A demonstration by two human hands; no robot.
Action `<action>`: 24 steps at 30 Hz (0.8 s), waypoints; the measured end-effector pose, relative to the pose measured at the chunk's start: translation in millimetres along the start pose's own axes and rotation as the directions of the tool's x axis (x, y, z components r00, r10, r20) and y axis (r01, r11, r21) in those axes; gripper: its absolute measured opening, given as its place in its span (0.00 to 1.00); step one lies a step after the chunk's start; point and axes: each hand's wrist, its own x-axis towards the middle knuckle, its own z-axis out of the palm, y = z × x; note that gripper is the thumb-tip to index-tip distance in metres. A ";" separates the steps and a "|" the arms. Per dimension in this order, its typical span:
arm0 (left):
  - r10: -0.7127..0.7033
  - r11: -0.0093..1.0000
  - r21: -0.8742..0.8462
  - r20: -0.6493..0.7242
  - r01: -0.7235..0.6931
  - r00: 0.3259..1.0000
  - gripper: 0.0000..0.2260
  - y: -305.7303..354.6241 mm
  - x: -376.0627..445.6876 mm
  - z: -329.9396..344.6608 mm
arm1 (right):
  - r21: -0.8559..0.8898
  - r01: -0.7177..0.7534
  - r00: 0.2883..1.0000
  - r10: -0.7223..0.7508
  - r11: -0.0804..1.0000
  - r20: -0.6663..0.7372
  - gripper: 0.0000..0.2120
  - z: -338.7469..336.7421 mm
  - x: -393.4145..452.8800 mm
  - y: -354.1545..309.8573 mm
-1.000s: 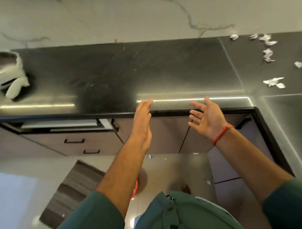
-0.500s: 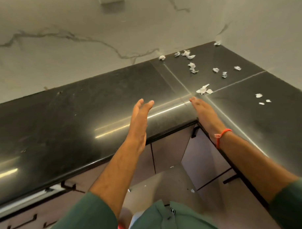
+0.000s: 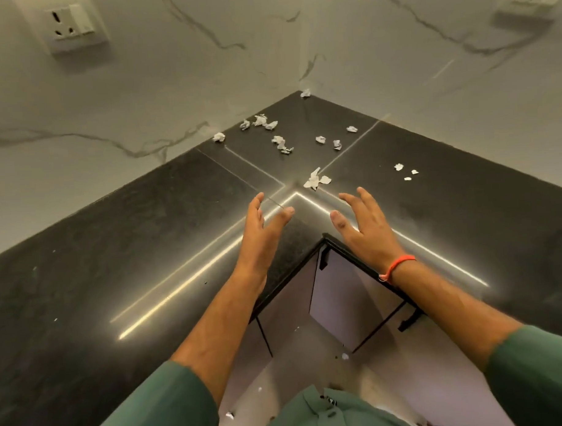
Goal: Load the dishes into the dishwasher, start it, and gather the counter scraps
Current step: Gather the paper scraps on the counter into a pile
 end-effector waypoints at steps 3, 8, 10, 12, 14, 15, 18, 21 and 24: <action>-0.014 0.999 0.046 0.056 0.012 0.998 0.37 -7.6 18.7 11.2 | -0.019 -0.016 1.000 0.015 1.000 -0.024 0.28 -5.9 3.6 12.3; -0.032 0.991 0.132 0.140 0.013 0.990 0.36 -22.5 49.8 41.3 | -0.030 -0.055 0.996 0.053 0.998 -0.066 0.28 -19.2 22.6 45.2; -0.036 0.986 0.168 0.154 0.009 0.987 0.38 -28.9 62.8 52.9 | -0.029 -0.067 0.996 0.065 0.997 -0.065 0.28 -23.6 33.7 61.9; -0.057 0.978 0.206 0.162 0.023 0.985 0.40 -35.3 75.7 64.7 | -0.029 -0.087 0.994 0.085 0.996 -0.067 0.29 -29.4 44.6 79.4; -0.078 0.971 0.237 0.162 0.038 0.984 0.40 -39.4 87.1 73.6 | -0.040 -0.106 0.992 0.103 0.994 -0.068 0.29 -35.2 52.5 94.3; -0.088 0.968 0.248 0.151 0.048 0.985 0.41 -40.4 93.9 80.4 | -0.046 -0.113 0.992 0.110 0.993 -0.065 0.29 -40.4 57.2 103.1; -0.087 0.947 0.317 0.126 0.043 0.988 0.44 -42.4 109.4 98.1 | -0.062 -0.127 0.991 0.124 0.990 -0.050 0.31 -54.4 71.2 127.8; -0.089 0.917 0.398 0.103 0.041 0.991 0.46 -50.8 121.7 112.6 | -0.083 -0.149 0.988 0.146 0.985 -0.040 0.33 -64.9 83.7 150.8; -0.106 0.847 0.530 0.097 0.039 0.990 0.48 -57.1 128.6 122.5 | -0.083 -0.188 0.982 0.186 0.979 -0.031 0.34 -69.4 90.7 169.4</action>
